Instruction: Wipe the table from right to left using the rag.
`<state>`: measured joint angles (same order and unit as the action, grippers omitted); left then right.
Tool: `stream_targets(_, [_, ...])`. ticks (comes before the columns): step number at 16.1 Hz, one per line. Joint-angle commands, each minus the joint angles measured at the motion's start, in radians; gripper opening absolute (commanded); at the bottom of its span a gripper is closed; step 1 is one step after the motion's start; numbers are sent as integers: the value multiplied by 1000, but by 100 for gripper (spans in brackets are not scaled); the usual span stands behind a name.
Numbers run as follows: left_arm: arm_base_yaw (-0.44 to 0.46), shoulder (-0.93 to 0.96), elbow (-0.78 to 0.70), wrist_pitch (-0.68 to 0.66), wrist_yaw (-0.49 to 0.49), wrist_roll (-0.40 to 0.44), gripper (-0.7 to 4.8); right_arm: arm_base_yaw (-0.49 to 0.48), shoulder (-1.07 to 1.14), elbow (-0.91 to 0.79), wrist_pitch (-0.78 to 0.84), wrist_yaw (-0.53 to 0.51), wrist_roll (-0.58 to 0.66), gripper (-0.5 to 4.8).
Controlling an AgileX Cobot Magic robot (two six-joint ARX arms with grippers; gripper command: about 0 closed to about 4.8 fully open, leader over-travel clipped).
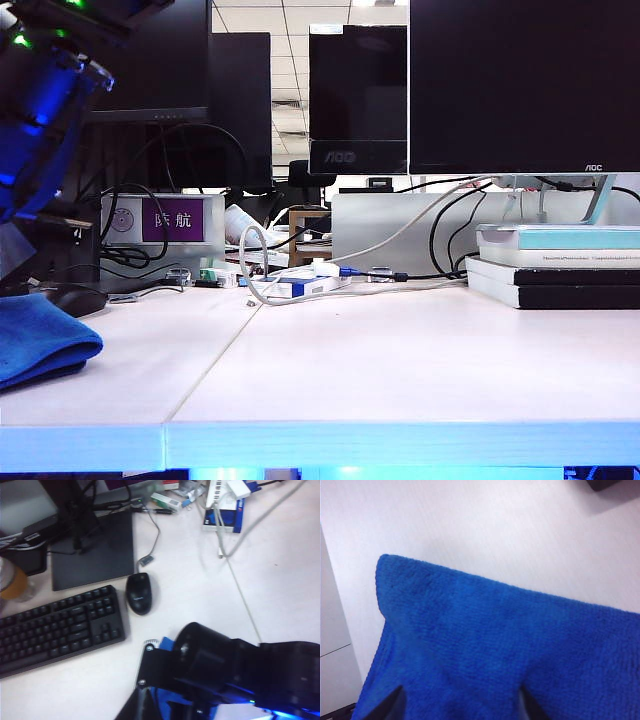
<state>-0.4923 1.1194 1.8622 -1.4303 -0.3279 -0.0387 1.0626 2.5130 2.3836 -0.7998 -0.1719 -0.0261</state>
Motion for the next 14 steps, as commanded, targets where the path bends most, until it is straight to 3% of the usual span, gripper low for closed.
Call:
stream_targets(1, [21, -5, 6, -2, -16, -2, -5, -12, -33, 4, -12, 20, -10, 271])
stream_targets(4, [159, -5, 5, -2, 59, 2, -5, -27, -34, 4, -47, 21, -14, 277])
stream_targets(6, [290, -5, 5, -2, 155, 7, -5, -35, -36, 4, -81, 21, -31, 317])
stream_targets(11, [512, 0, -93, 19, 325, 35, -5, -43, -39, 4, -84, 20, -31, 317])
stream_targets(14, [596, 0, -290, 98, 574, 72, -5, -42, -39, 4, -86, 16, -31, 316])
